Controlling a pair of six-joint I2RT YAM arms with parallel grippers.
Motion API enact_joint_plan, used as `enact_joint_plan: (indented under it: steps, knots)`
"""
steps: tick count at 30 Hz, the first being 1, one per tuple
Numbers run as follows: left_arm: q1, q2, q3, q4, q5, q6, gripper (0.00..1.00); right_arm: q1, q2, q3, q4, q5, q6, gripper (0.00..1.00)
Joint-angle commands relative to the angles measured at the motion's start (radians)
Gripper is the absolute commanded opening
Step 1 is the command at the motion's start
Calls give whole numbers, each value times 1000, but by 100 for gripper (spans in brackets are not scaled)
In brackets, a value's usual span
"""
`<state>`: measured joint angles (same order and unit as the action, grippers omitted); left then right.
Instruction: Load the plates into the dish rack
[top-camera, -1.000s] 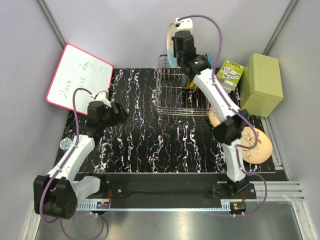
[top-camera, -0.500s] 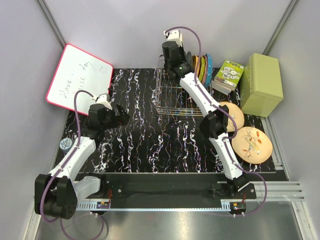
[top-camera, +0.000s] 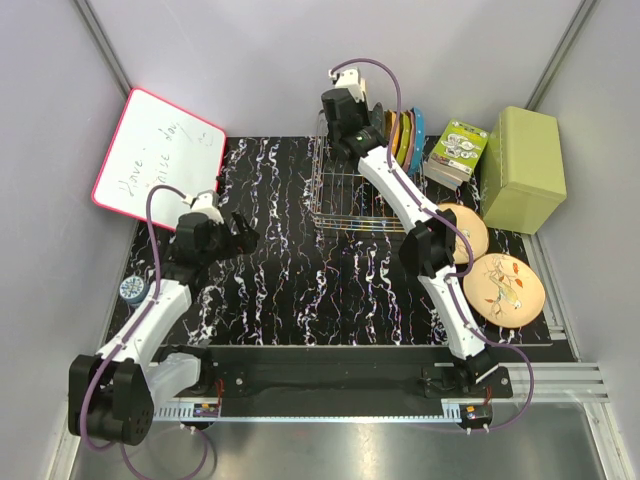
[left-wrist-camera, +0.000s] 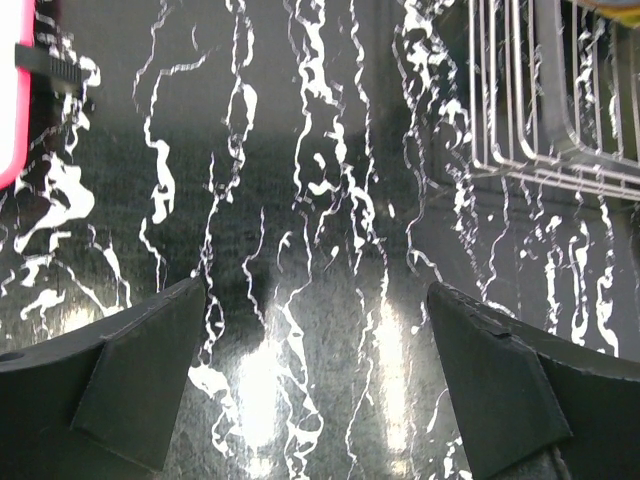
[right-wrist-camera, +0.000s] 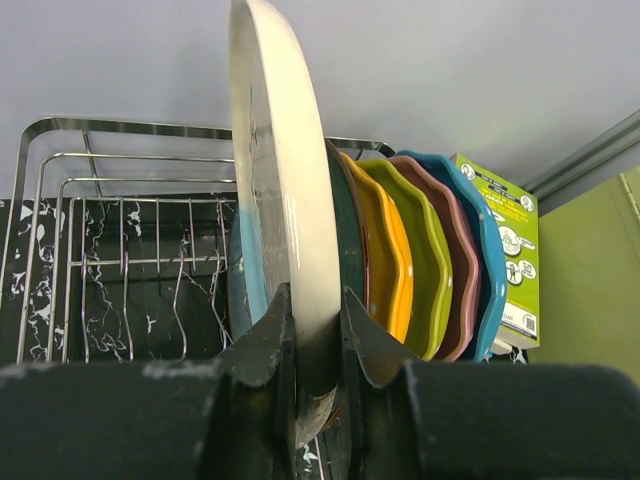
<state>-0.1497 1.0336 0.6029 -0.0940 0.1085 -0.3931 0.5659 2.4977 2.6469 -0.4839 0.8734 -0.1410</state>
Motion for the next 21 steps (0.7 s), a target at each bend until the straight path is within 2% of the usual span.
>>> enact_joint_plan:
  steps: [1,11,17,19,21]
  knots:
    - [2,-32,-26,71,7,13,99,15,-69,35,91,32,49,0]
    - [2,-33,-38,74,-3,14,99,17,-25,39,1,-27,129,0]
    - [2,-30,-28,60,-7,16,99,17,7,31,-16,-24,123,0]
    - [2,-27,-26,56,-3,14,99,17,6,18,-21,-24,121,10]
    - [2,-24,-22,56,3,11,99,17,0,10,-25,-27,119,25]
